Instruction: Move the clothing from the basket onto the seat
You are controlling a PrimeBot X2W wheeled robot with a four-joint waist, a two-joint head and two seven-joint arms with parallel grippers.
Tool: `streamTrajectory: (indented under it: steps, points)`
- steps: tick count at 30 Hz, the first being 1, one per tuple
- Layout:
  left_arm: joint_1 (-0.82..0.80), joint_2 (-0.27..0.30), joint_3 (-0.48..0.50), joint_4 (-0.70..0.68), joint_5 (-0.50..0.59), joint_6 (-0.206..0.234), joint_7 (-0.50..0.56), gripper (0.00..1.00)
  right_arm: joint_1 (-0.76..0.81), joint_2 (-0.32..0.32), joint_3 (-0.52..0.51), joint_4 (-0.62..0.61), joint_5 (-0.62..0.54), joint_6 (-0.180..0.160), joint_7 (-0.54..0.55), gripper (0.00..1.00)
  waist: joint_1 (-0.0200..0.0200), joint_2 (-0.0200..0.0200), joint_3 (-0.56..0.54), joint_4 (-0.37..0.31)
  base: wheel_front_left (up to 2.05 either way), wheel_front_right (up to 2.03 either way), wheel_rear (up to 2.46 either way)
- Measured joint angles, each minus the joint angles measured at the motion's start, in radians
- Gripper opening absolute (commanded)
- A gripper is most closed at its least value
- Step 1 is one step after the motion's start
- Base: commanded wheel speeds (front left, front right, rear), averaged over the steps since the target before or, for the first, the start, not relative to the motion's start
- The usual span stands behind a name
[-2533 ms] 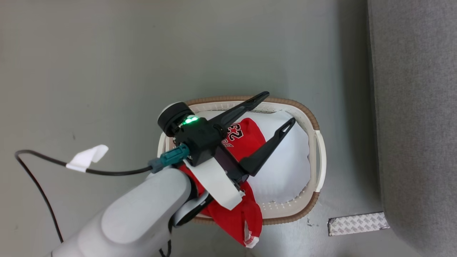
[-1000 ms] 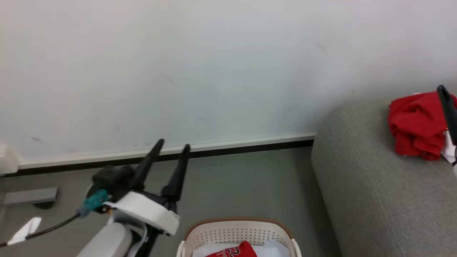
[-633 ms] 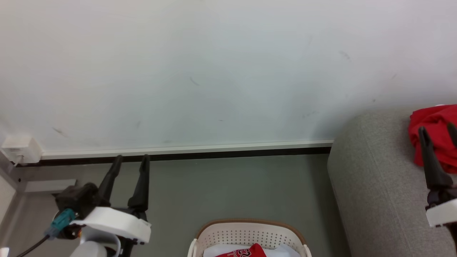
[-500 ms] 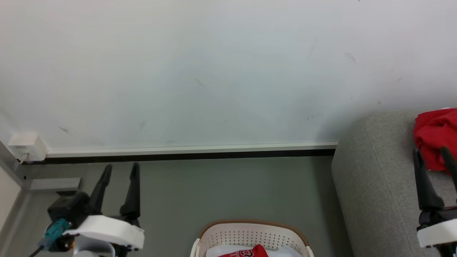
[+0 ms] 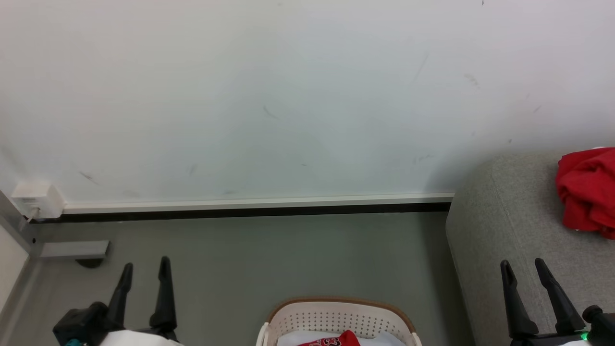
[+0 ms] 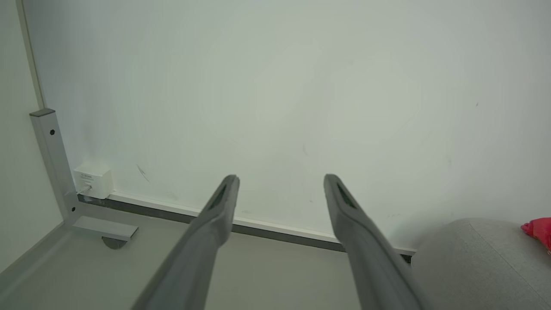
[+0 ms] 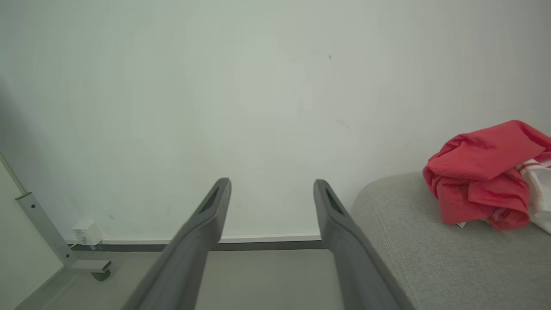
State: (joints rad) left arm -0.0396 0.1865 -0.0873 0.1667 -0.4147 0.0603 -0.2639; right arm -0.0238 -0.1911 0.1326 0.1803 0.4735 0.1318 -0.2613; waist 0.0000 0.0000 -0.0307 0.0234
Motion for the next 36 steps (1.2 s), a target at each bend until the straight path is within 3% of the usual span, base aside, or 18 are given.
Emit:
streamTrajectory:
  steps: [12, 27, 36]
  points:
    - [0.002, -0.066, 0.062, 0.031, 0.09, -0.082, 0.0, 1.0, -0.036, 0.009, -0.009, -0.002, -0.053, 0.0, -0.001, 1.0, 0.0, 0.0, 0.004, -0.001, 0.0, 0.0, 0.0]
    - [-0.01, -0.105, 0.097, 0.053, 0.139, -0.131, 0.0, 1.0, -0.057, 0.014, 0.004, 0.007, -0.059, 0.0, -0.001, 1.0, 0.0, 0.0, 0.017, -0.019, 0.0, 0.0, 0.0]
    - [-0.079, -0.108, 0.076, 0.068, 0.15, -0.161, 0.0, 1.0, -0.112, 0.006, 0.018, 0.002, -0.059, 0.0, -0.001, 1.0, 0.0, 0.0, 0.078, -0.052, 0.0, 0.0, 0.0]
